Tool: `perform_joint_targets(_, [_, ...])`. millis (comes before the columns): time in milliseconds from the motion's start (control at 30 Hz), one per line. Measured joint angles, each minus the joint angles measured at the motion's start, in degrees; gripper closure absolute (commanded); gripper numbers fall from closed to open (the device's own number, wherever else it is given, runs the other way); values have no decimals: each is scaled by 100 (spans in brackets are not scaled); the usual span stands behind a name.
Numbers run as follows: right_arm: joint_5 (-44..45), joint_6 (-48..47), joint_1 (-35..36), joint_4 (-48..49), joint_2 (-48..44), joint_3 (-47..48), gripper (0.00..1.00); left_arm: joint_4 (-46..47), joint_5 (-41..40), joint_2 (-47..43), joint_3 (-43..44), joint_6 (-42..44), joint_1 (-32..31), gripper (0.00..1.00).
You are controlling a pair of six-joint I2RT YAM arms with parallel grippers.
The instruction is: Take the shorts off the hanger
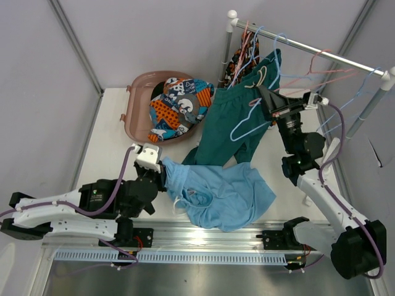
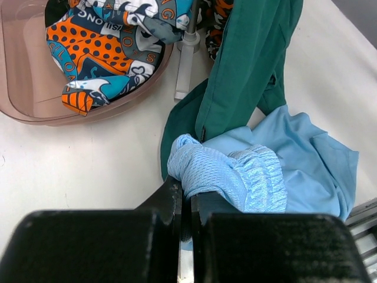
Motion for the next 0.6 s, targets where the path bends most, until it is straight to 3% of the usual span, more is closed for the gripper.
perform_joint_targets(400, [-111, 1189, -2396, 599, -870, -1038, 100, -57, -11, 28, -205, -151, 17, 100])
perform_joint_targets(600, [-238, 1823, -2931, 918, -752, -1220, 100, -52, 0, 229, -208, -160, 26, 100])
